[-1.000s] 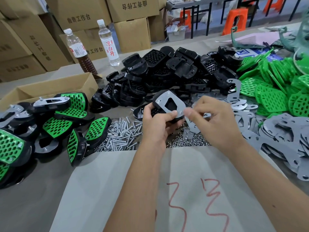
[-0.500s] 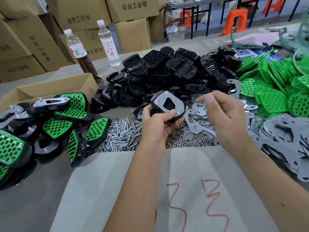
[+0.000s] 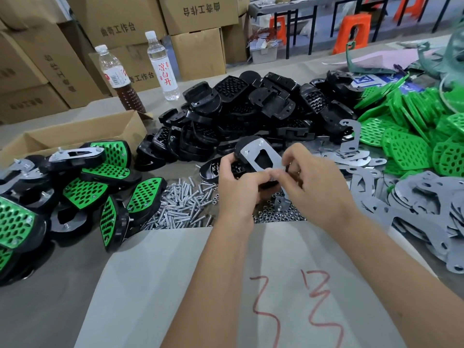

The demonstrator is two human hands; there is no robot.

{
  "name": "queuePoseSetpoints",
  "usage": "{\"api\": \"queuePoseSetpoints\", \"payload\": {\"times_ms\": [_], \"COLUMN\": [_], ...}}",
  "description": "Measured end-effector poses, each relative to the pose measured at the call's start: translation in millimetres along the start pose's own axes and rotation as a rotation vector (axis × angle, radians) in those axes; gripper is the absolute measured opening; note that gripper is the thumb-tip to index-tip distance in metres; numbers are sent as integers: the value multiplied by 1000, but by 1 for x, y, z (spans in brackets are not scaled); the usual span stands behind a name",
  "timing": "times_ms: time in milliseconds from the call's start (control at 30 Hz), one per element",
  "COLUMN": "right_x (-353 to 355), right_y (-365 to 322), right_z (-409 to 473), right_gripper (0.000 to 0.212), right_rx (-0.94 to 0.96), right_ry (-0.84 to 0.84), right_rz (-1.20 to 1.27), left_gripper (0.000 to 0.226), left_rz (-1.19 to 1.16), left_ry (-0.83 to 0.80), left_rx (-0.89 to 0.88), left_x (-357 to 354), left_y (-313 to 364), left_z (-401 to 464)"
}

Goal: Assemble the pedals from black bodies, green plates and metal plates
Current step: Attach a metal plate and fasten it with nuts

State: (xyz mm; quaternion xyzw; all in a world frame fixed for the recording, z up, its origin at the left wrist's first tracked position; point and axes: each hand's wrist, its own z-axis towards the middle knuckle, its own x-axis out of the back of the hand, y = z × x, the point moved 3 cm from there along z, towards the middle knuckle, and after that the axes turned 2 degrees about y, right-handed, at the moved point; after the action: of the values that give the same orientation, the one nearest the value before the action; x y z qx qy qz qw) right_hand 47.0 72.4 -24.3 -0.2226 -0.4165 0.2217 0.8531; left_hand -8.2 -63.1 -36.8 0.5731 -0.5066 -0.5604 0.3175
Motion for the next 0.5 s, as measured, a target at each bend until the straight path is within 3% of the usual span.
{"api": "queuePoseSetpoints", "payload": {"times_ms": [133,300,433,500], "right_x": [-2,-7,-16,-15], "right_y": [0,-4,-2,-2], "right_z": [1,0,-1,-2], "right_gripper": [22,25,57,63], "right_rx": [-1,40,48,46], "right_ry": [-8,-39,-147,-158], "right_rz": [-98,-99,-202,-225], "left_gripper": [36,34,32,30], "left_rz": [-12,153,261,280], "left_ry": [38,81,116,120], "left_rx": [-32,-98,-165,-190], "left_x": [0,-2,-3,-4], "left_y": [2,2,5,6], "left_z": [-1,-4,-7,-9]}}
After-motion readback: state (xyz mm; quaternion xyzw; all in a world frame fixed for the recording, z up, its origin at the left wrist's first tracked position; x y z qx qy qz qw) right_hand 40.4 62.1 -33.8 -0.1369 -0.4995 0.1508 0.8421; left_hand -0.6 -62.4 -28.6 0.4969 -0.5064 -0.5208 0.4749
